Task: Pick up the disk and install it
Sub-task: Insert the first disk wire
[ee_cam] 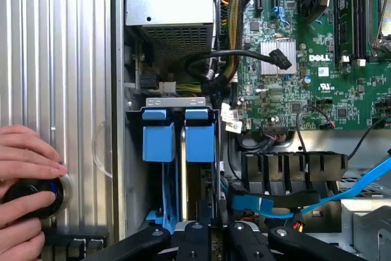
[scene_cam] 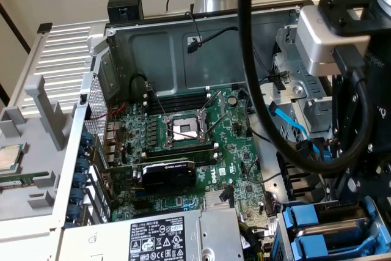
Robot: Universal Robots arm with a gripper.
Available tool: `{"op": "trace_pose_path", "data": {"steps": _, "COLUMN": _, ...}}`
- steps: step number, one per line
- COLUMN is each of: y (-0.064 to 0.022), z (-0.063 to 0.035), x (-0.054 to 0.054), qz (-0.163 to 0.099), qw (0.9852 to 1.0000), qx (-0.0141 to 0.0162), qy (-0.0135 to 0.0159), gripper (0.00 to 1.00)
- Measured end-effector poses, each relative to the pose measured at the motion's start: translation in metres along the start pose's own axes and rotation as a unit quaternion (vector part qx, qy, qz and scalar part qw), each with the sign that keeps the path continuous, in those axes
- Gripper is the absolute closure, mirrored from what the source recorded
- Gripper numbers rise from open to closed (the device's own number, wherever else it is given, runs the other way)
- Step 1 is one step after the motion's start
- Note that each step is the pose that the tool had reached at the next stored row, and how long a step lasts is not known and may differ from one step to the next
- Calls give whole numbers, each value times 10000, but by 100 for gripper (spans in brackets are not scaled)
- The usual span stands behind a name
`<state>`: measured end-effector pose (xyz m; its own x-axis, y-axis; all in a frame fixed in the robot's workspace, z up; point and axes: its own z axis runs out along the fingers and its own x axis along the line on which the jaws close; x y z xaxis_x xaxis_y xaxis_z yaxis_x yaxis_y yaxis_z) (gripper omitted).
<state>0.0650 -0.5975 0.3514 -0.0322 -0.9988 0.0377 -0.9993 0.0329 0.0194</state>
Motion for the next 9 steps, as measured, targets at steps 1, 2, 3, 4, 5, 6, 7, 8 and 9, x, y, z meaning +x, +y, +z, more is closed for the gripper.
{"op": "trace_pose_path", "data": {"steps": 1, "y": 0, "z": 3, "x": -1, "qz": 8, "qw": 10000, "qx": -5, "qy": 11, "gripper": 83}}
{"op": "trace_pose_path", "data": {"steps": 2, "y": -1, "z": 5, "x": -2, "qz": 18, "qw": 10000, "qx": -10, "qy": 25, "gripper": 83}}
{"op": "trace_pose_path", "data": {"steps": 3, "y": -1, "z": 6, "x": -3, "qz": 29, "qw": 10000, "qx": -14, "qy": 41, "gripper": 83}}
{"op": "trace_pose_path", "data": {"steps": 4, "y": -1, "z": 7, "x": -6, "qz": 36, "qw": 10000, "qx": -18, "qy": 53, "gripper": 83}}
{"op": "trace_pose_path", "data": {"steps": 5, "y": -1, "z": 8, "x": -9, "qz": 43, "qw": 10000, "qx": -20, "qy": 59, "gripper": 83}}
{"op": "trace_pose_path", "data": {"steps": 6, "y": -1, "z": 8, "x": -13, "qz": 54, "qw": 10000, "qx": -20, "qy": 58, "gripper": 83}}
{"op": "trace_pose_path", "data": {"steps": 7, "y": 0, "z": 8, "x": -13, "qz": 87, "qw": 9999, "qx": -22, "qy": 58, "gripper": 83}}
{"op": "trace_pose_path", "data": {"steps": 8, "y": 0, "z": 8, "x": -12, "qz": 117, "qw": 9999, "qx": -24, "qy": 50, "gripper": 83}}
{"op": "trace_pose_path", "data": {"steps": 9, "y": -1, "z": 9, "x": -11, "qz": 120, "qw": 9999, "qx": -26, "qy": 36, "gripper": 83}}
